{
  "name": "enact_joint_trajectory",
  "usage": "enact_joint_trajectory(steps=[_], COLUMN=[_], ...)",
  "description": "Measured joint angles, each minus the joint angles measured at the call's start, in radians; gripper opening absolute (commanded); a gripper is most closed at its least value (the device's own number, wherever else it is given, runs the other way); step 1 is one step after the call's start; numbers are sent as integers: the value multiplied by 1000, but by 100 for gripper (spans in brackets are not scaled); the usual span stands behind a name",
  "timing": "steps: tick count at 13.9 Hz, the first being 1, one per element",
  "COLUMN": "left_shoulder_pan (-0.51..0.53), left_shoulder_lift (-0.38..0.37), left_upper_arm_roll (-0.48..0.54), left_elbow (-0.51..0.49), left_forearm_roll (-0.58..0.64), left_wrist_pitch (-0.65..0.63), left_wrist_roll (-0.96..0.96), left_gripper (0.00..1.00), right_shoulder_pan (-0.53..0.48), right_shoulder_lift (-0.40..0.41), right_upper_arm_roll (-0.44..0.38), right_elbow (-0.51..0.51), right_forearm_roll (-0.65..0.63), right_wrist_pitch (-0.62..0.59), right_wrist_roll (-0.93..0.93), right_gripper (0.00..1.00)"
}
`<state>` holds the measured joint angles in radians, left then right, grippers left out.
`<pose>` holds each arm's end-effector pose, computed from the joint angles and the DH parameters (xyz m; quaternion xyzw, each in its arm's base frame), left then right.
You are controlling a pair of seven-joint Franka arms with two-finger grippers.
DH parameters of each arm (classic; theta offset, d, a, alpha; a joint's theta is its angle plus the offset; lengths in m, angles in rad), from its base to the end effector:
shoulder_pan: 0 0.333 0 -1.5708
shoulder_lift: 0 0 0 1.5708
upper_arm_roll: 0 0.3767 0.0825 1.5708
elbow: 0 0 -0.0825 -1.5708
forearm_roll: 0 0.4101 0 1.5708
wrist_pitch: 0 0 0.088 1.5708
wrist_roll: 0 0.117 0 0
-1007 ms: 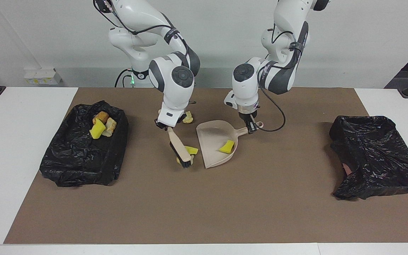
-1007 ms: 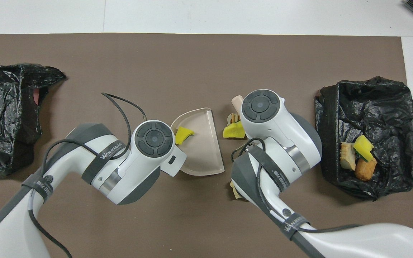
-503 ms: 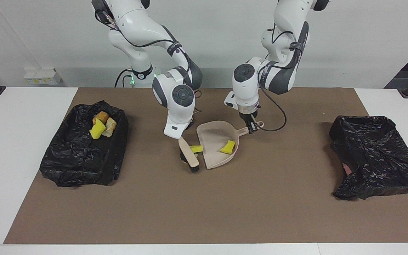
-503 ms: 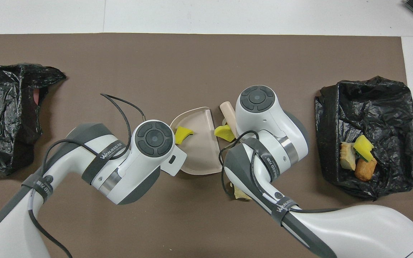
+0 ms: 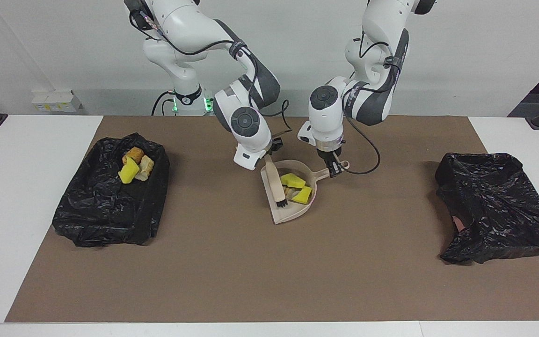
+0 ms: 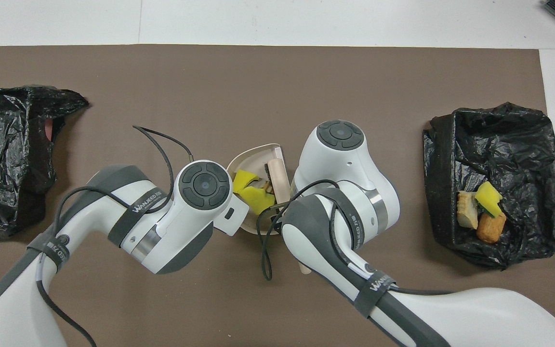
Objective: Sweep and dump trash in bin
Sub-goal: 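Sweep the yellow sponge pieces toward the dustpan with the right gripper's brush, then draw the brush back with the right gripper behind the remaining bread pieces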
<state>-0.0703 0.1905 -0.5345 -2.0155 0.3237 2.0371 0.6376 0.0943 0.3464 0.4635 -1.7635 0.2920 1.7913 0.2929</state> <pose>0.5105 -0.3144 0.3963 -0.7576 0.6430 0.0682 0.0893 0.5486 0.3427 0.4097 -0.9641 -0.0756 0.2161 0.1347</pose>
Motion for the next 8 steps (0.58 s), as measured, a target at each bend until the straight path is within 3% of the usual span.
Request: enact_joint_trajectory(steps=[3, 8], left_shoulder_pan=[8, 26], left_shoulder_lift=[5, 5], left_upper_arm_roll=[2, 3], left_elbow=[0, 0], left_forearm_roll=[5, 5], left_wrist_pitch=[30, 44], left_wrist_roll=[110, 216], left_gripper=[0, 0], right_shoulder_pan=[-18, -19], right_shoulder_lift=[-77, -255], right_upper_arm_roll=[-17, -42], right_elbow=[13, -23], right_forearm_roll=[32, -92], right_wrist_pitch=[-103, -327], right_wrist_roll=[51, 54], right_gripper=[0, 0])
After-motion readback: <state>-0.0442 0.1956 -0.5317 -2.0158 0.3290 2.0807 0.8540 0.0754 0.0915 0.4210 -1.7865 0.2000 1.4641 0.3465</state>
